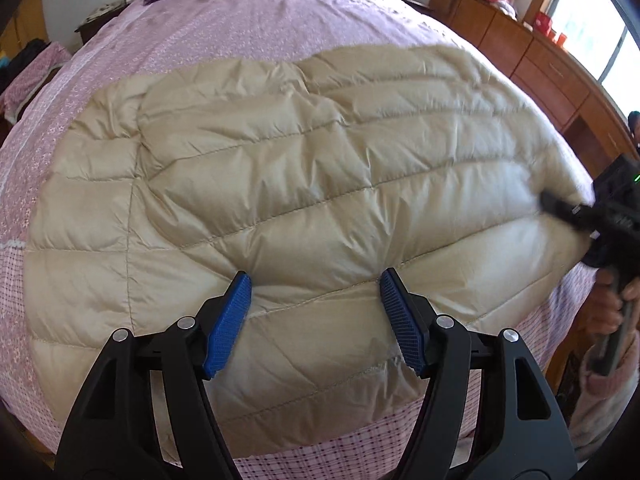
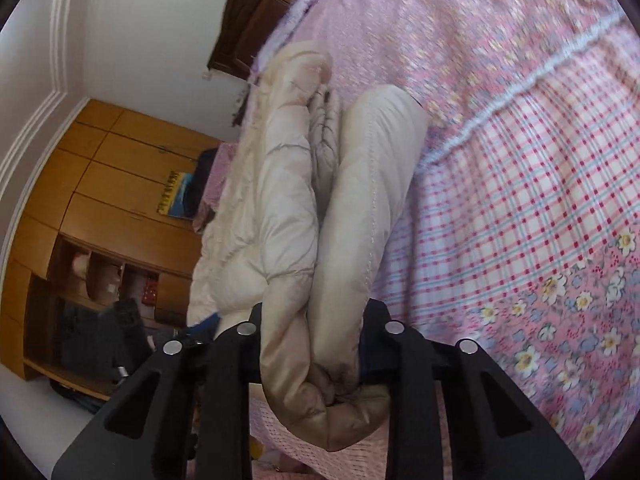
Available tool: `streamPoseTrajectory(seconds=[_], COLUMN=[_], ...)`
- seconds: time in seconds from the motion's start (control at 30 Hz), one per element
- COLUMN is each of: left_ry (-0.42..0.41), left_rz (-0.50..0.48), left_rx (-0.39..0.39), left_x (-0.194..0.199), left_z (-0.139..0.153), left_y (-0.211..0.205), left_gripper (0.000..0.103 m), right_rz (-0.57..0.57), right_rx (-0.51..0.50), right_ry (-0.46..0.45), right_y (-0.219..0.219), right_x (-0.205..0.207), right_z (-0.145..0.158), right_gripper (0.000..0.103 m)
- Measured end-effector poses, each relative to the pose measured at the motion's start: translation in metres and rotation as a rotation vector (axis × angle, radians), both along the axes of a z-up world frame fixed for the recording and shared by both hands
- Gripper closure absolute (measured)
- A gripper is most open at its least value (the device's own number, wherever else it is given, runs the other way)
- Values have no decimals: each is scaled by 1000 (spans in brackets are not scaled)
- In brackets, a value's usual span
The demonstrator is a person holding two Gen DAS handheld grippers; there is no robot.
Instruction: Fold large clothes
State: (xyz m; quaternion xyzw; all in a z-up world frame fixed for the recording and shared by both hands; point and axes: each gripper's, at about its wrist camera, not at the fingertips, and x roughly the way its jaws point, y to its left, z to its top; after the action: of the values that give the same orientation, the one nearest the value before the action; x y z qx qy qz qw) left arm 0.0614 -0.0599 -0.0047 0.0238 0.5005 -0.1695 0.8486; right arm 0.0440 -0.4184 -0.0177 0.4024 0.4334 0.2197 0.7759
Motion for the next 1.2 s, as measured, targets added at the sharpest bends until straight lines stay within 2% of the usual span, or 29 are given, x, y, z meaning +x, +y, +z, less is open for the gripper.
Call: streamPoseTrajectory(seconds=[0.3, 0.47, 0.6, 0.73, 0.83, 0.9, 1.0, 1.1, 1.13, 1.2], left_ry=[-8, -14, -32, -148, -212, -226, -233, -224, -218, -189], left_rz=[-33, -39, -36, -9, 38, 120, 242, 319, 329, 341], left_rx=[35, 37, 39, 80, 78, 69, 52, 19, -20, -66], left_x=[-5, -8, -13, -38, -56, -60, -58, -48, -44, -30], left_z=[-11, -14, -11, 12, 35, 47, 53, 50, 47, 40], left_y=[-9, -10, -9, 4, 31, 62, 106, 139, 150, 165], left_gripper=[37, 37, 37, 38, 38, 38, 38, 38, 41, 54], right_rz=[67, 147, 217, 240, 241, 245, 252, 271, 278, 295], right_rx=[-1, -3, -46, -123, -194, -205, -220, -235, -240, -255], right_ry=[-100, -147, -181, -204, -210, -202, -202, -208, -210, -216], right_y=[29, 54, 85, 103, 109, 113, 118, 129, 134, 143], right_x=[-4, -1, 7, 13, 13, 14, 14, 19, 20, 21], right_z=[46, 66, 83, 98, 105, 108, 114, 122, 125, 129], right_gripper=[77, 77, 78, 78, 78, 78, 78, 78, 78, 78])
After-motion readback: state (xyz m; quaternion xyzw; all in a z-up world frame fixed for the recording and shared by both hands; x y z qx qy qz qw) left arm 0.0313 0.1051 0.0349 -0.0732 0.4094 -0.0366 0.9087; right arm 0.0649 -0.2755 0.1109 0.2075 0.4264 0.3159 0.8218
